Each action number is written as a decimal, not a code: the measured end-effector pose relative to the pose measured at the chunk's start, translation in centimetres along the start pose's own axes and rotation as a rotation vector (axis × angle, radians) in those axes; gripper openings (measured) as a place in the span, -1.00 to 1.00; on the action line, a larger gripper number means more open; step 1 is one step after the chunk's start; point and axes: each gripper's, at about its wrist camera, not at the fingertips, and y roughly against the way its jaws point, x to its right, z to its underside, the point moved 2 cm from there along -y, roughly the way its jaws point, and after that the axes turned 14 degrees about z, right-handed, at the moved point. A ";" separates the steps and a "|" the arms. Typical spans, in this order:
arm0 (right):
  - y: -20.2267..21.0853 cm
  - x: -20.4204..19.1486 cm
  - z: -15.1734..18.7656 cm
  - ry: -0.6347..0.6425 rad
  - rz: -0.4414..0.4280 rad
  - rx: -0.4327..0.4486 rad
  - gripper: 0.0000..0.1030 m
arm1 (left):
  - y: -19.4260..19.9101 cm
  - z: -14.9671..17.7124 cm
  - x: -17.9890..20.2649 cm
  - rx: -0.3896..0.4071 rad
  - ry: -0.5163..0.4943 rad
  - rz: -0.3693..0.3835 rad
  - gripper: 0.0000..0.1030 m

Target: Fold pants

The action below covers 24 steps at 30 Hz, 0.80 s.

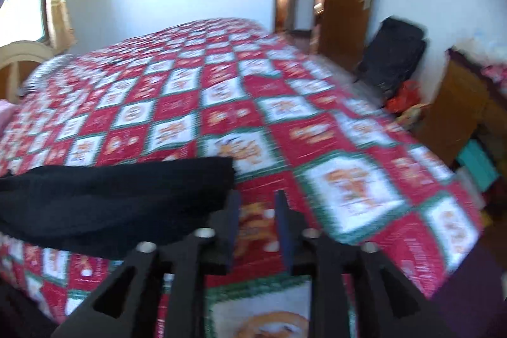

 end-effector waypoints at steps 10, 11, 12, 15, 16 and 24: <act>9.6 -16.6 -1.3 0.282 -0.281 0.177 0.06 | 1.0 -1.0 3.3 0.074 -0.014 0.056 -0.13; 10.4 -19.1 -0.8 0.331 -0.317 0.184 0.06 | 0.5 -1.2 3.8 0.077 -0.023 0.054 0.04; 11.4 -22.5 0.0 0.398 -0.372 0.191 0.06 | 0.0 -1.5 4.2 0.083 -0.024 0.057 0.06; 13.4 -30.0 2.6 0.542 -0.488 0.205 0.06 | -1.6 -2.0 4.1 0.084 0.003 0.060 0.06; 14.1 -32.9 3.8 0.605 -0.520 0.211 0.06 | -1.9 -2.0 4.0 0.085 0.009 0.060 0.06; 15.9 -43.3 8.5 0.834 -0.580 0.284 0.06 | -2.2 -2.8 4.0 0.097 0.035 0.144 -0.74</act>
